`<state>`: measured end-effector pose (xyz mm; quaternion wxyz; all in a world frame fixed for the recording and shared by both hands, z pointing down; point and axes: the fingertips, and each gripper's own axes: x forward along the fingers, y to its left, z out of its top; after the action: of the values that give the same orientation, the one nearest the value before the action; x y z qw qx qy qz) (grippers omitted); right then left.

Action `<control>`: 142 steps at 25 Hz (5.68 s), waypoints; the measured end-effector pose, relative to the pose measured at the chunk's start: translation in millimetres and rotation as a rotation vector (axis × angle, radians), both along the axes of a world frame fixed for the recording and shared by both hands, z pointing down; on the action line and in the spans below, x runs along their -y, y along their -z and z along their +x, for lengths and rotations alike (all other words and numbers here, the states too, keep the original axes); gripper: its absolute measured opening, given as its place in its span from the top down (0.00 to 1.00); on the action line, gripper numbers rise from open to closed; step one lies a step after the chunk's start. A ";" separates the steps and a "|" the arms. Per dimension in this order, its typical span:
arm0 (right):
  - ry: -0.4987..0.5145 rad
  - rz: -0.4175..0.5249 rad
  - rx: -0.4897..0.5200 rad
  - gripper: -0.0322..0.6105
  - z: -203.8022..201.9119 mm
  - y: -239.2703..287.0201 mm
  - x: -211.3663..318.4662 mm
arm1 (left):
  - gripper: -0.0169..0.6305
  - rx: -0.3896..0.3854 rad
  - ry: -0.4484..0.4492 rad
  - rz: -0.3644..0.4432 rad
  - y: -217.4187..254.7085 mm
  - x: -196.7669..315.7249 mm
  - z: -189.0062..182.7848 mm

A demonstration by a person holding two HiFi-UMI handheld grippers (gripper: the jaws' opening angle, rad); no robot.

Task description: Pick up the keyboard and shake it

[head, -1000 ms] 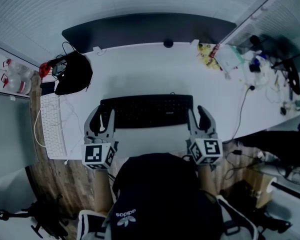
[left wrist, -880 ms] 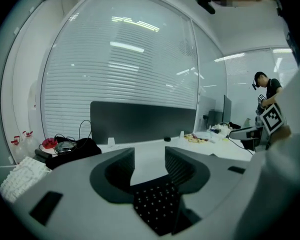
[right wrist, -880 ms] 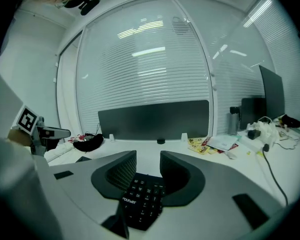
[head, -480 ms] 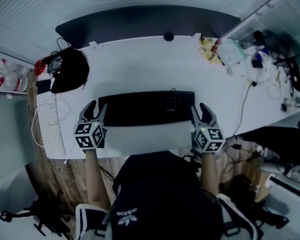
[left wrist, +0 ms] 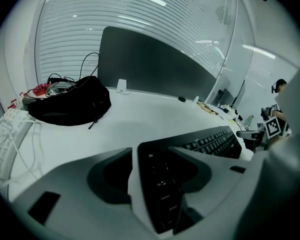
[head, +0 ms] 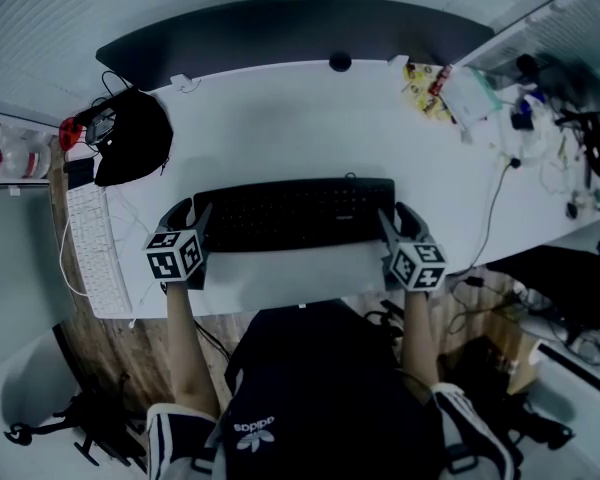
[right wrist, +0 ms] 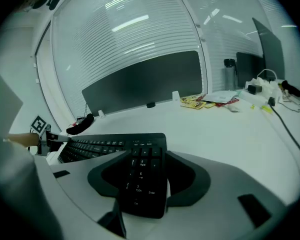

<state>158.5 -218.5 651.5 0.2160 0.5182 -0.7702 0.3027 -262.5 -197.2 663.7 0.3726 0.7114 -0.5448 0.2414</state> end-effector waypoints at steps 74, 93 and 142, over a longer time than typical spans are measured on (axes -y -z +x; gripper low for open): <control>0.007 0.573 0.197 0.60 -1.4 233.4 34.6 | 0.67 0.124 -0.062 0.906 345.3 49.9 12.2; 0.031 0.826 0.138 0.60 -12.7 305.4 -4.8 | 0.67 0.113 -0.034 1.128 401.8 -7.2 0.0; 0.063 0.901 0.163 0.60 49.8 298.6 -44.2 | 0.67 0.114 0.023 1.202 393.3 -59.2 58.3</control>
<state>208.4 -174.2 352.9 -0.0832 0.5113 -0.8549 -0.0291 -204.2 -138.0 270.4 -0.1219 0.7775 -0.6124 -0.0753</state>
